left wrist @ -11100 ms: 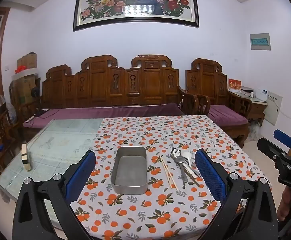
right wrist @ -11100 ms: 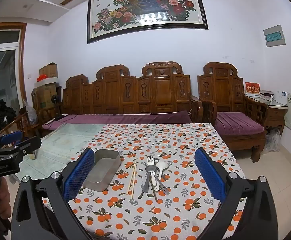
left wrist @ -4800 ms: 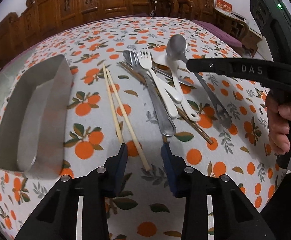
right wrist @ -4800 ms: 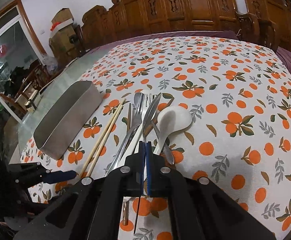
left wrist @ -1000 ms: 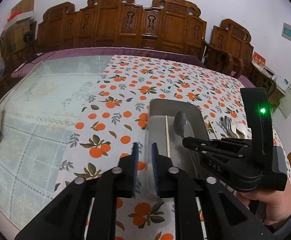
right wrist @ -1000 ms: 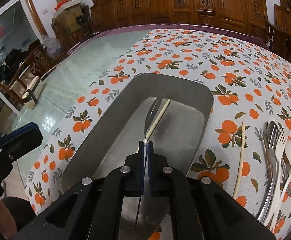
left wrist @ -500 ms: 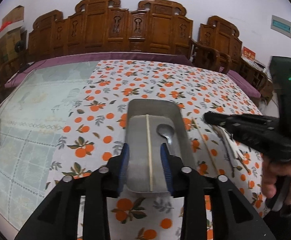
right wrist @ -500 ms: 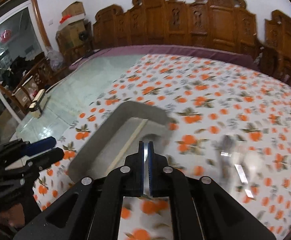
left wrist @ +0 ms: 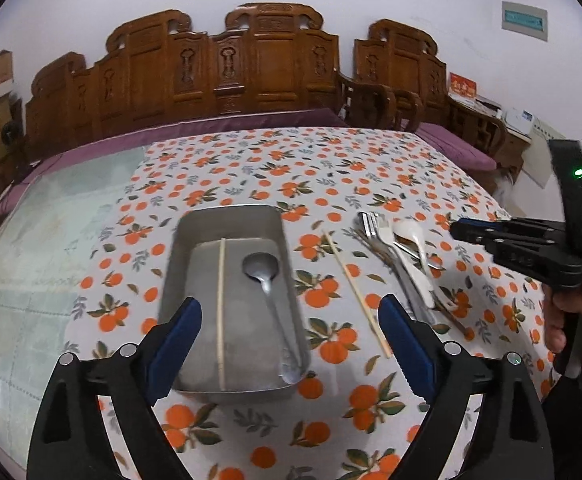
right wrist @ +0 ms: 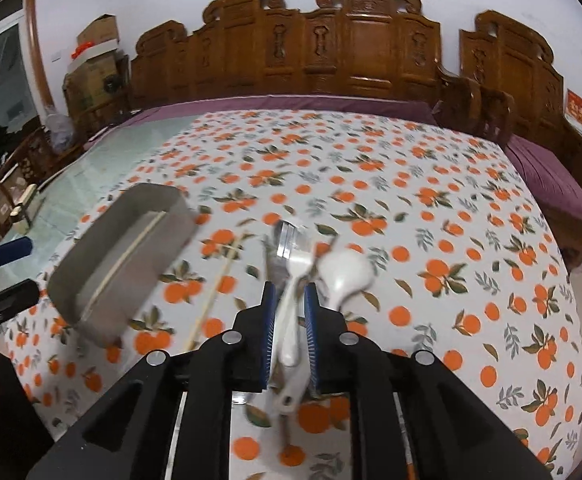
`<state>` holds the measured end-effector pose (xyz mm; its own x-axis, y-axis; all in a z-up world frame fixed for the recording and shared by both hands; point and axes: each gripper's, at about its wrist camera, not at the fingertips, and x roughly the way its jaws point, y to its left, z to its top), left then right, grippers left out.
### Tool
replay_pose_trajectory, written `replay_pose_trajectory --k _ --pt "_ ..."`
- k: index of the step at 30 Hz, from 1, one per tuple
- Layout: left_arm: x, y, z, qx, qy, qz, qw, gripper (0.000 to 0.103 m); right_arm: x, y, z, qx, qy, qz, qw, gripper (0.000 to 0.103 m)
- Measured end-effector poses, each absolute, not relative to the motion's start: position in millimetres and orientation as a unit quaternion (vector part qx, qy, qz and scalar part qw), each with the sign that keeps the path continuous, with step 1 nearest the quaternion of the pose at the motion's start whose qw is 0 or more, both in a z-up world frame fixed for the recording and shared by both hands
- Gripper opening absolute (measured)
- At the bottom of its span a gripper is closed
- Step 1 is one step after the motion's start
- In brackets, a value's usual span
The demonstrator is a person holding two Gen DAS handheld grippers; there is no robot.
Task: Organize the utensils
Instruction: 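Lower the silver spoon into the metal tray and open the right gripper, then grasp the white plastic spoon by its handle with the right gripper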
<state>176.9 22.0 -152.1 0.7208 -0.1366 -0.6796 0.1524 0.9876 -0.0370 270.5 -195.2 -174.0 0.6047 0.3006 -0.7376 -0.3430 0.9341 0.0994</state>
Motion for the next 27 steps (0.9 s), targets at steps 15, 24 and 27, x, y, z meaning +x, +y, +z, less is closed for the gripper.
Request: replay_pose_trajectory --k 15,24,27 --pt "185.0 -14.6 -168.3 0.036 0.371 -0.097 0.923 0.087 315.0 -207.5 -243.2 -0.007 0.458 0.166 0.873 0.016" --pt "191.1 -26.3 -172.0 0.035 0.379 -0.098 0.920 0.087 326.8 -214.9 -249.2 0.020 0.472 0.174 0.864 0.011" --pt "194.5 -31.7 -172.0 0.040 0.384 -0.096 0.918 0.087 325.5 -218.6 -246.2 0.025 0.470 0.180 0.864 0.008"
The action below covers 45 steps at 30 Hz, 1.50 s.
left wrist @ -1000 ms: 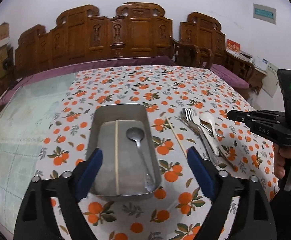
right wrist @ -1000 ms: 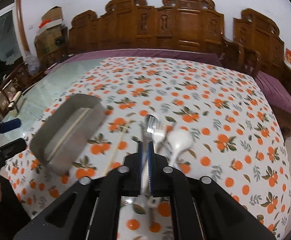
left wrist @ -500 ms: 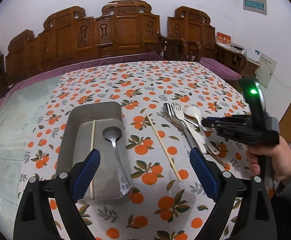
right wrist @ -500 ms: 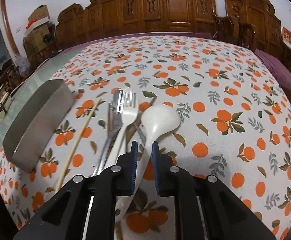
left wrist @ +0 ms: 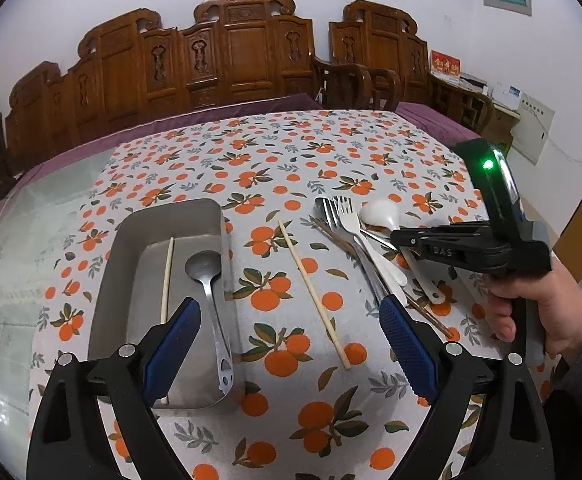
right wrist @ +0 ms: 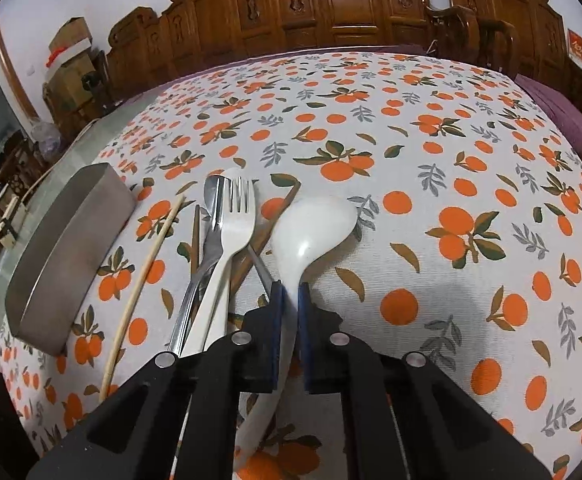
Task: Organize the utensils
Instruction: 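Grasp the white plastic spoon by its handle with the right gripper, then drop the second chopstick into the tray with the left gripper while the right holds the spoon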
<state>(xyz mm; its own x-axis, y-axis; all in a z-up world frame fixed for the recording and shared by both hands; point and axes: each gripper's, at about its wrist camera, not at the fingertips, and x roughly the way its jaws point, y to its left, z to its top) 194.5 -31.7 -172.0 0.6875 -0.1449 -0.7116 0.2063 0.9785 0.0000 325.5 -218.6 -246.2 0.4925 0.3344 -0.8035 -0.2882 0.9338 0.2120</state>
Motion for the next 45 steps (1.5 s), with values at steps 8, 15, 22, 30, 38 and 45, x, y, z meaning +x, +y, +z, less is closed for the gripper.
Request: replay_pose_trajectory --k 8,15,22,30,38,45 --pt "212.7 -52.3 -179.8 0.057 0.401 -0.094 0.910 0.087 316.9 -236.1 -224.7 0.048 0.444 0.200 0.872 0.004" --pt "238.6 -72.4 -194.8 0.064 0.422 -0.106 0.898 0.063 314.3 -249.8 -211.5 0.065 0.426 0.199 0.880 0.004" --pt "250.4 -77.5 -224.0 0.063 0.454 -0.116 0.881 0.028 313.1 -251.5 -208.1 0.061 0.421 0.199 0.883 0.004" --pt "250.0 -75.9 -236.3 0.063 0.464 -0.117 0.876 0.026 308.1 -238.4 -208.7 0.043 0.421 0.208 0.882 0.004" --pt "254.9 -69.5 -246.5 0.056 0.477 -0.108 0.871 0.019 305.0 -232.8 -211.2 0.035 0.423 0.210 0.881 0.004" --pt "263.0 -64.9 -250.7 0.039 0.481 -0.100 0.870 0.008 302.6 -228.5 -212.2 0.029 0.423 0.210 0.881 0.004"
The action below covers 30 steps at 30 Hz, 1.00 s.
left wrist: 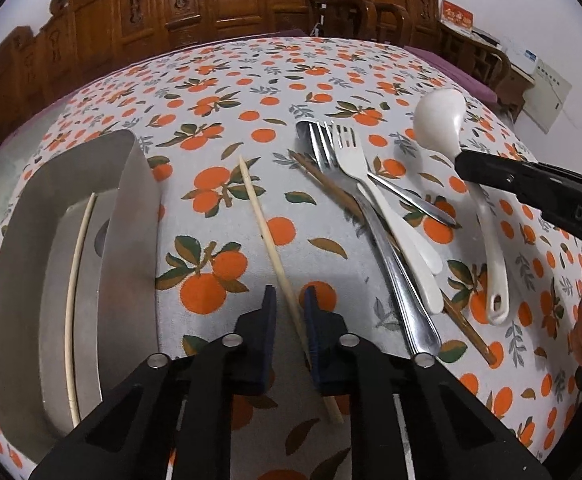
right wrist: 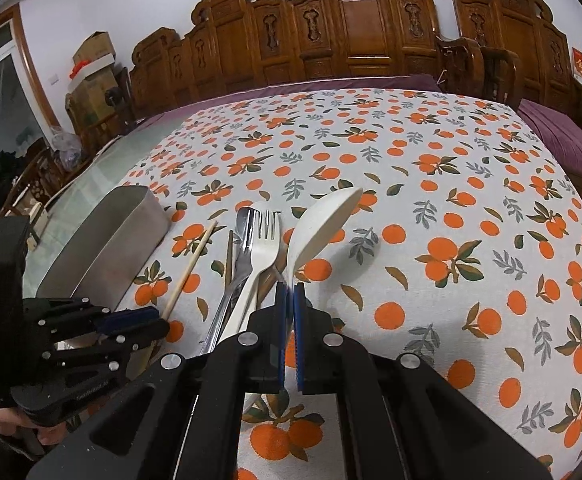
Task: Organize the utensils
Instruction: 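Drop the second chopstick into the tray with the left gripper while the right holds the spoon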
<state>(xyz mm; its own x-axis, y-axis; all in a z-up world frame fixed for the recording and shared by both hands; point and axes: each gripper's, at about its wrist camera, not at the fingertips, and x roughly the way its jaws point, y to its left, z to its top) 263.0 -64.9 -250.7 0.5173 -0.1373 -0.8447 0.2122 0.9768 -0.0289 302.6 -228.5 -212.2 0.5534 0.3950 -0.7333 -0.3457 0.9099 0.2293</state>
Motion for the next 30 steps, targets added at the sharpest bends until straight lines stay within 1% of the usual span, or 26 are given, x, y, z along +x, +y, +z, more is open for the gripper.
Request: replay_pose_trajectory --k 2,4,19,30 --pt "262.2 -64.7 -250.9 0.038 0.479 -0.101 0.871 0.007 302.4 -227.8 -212.3 0.028 0.424 0.211 0.881 0.004" --pt "261.6 -64.6 -250.7 0.040 0.478 -0.101 0.871 0.004 302.4 -227.8 -211.6 0.028 0.423 0.211 0.881 0.004" --pt "239.5 -44.5 -208.1 0.028 0.431 -0.105 0.896 0.004 297.0 -212.3 -196.2 0.028 0.408 0.231 0.883 0.004" --pt "221.6 -16.0 -170.3 0.000 0.402 -0.098 0.910 0.004 283.7 -194.3 -188.7 0.020 0.399 0.245 0.883 0.004"
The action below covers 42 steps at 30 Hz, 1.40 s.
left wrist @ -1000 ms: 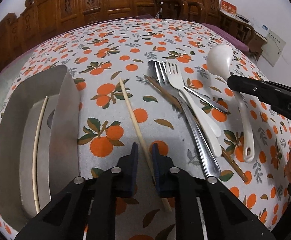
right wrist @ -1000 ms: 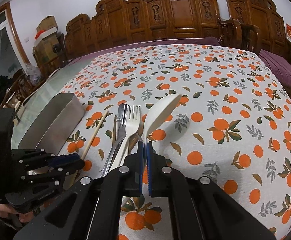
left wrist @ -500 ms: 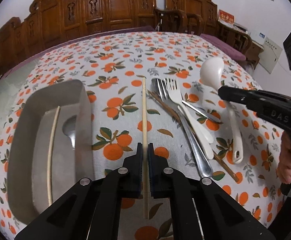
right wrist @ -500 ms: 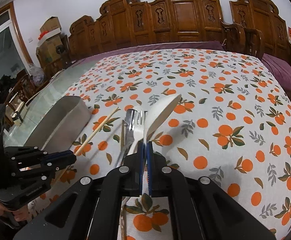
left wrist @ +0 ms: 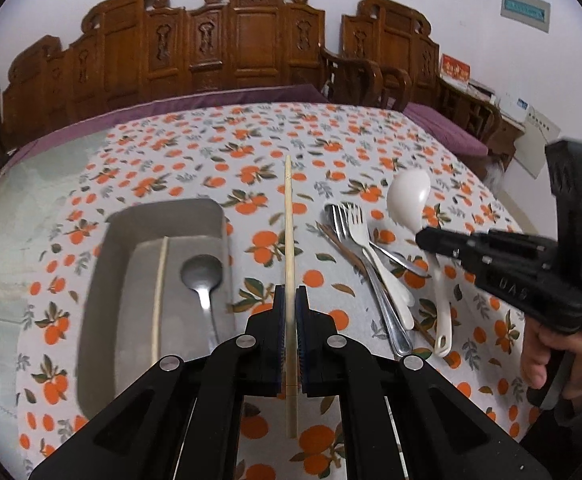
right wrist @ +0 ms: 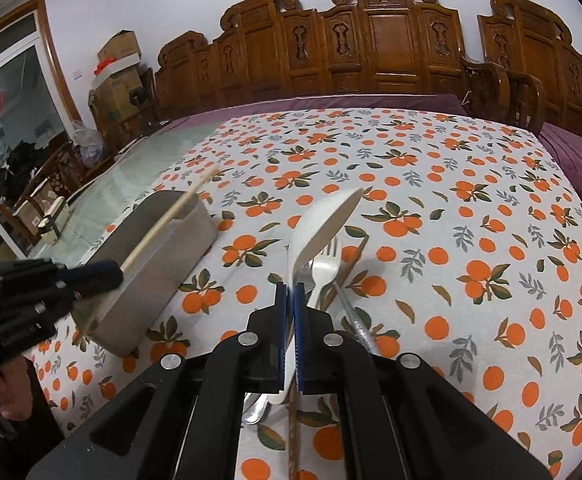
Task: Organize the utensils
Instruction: 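Drop the second chopstick into the tray with the left gripper while the right holds the spoon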
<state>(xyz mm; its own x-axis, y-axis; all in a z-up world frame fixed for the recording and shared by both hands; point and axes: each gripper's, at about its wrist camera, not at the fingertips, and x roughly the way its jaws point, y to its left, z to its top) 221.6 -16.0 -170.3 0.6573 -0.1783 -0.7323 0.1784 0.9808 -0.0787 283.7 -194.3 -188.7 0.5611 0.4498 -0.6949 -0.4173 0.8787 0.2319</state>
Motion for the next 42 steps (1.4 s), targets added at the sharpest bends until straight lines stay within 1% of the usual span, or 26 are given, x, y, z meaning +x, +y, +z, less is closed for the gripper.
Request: replay_pose_trajectory --k 9,16,27,34,42 --pt "211.7 11.5 -157.0 -0.013 0.390 -0.071 0.918 0.004 272.2 -189.6 -184.4 0.018 0.394 0.250 0.884 0.004" --pt "208.8 29.9 -159.6 -0.021 0.394 -0.055 0.917 0.004 270.8 -189.9 -183.7 0.019 0.394 0.250 0.884 0.004" --pt "217.5 61.5 -184.1 -0.025 0.424 -0.032 0.905 0.004 270.8 -181.1 -185.8 0.014 0.396 0.257 0.882 0.004" --pt "228.9 73.1 -208.3 -0.033 0.457 -0.027 0.888 0.004 271.0 -172.2 -188.3 0.008 0.399 0.260 0.879 0.004" --pt "235.5 77.6 -210.4 -0.029 0.457 -0.021 0.889 0.004 269.9 -165.5 -189.2 0.003 0.400 0.267 0.877 0.004"
